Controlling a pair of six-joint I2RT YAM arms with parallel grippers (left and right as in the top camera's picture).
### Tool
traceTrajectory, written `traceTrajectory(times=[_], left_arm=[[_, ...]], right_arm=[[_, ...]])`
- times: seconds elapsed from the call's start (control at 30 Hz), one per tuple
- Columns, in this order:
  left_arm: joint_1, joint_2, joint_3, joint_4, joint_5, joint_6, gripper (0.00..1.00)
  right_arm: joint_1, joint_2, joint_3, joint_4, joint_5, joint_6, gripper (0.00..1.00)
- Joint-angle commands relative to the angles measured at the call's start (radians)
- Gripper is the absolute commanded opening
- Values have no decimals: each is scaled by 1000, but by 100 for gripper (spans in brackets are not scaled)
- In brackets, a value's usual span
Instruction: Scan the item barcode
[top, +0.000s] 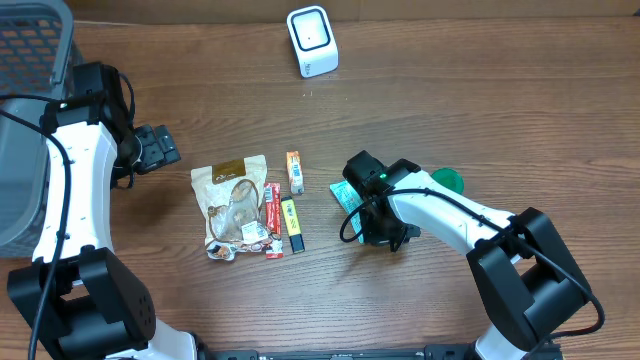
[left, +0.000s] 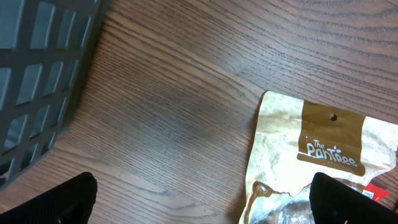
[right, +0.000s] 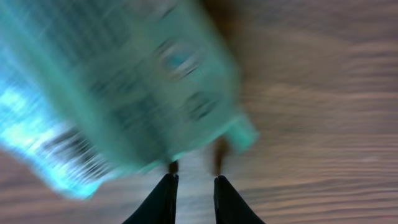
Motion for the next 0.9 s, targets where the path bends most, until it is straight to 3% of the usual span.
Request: traceTrajectory(times=[0.0,0.13,0.43,0.87], left_arm=[[-2,-3,4,-3,1,11,100],[-2,-3,4,-2,1,11,100],[-2,-3,4,-3,1,11,100],[-2,-3,4,-3,1,11,100]], right_arm=[[-20,-14,-4,24,180,-4,25],[-39,-14,28,28,135,-3,25],[-47,-13,174,-43,-273,-1,25],[-21,-13,-37,174,-278,31,22]])
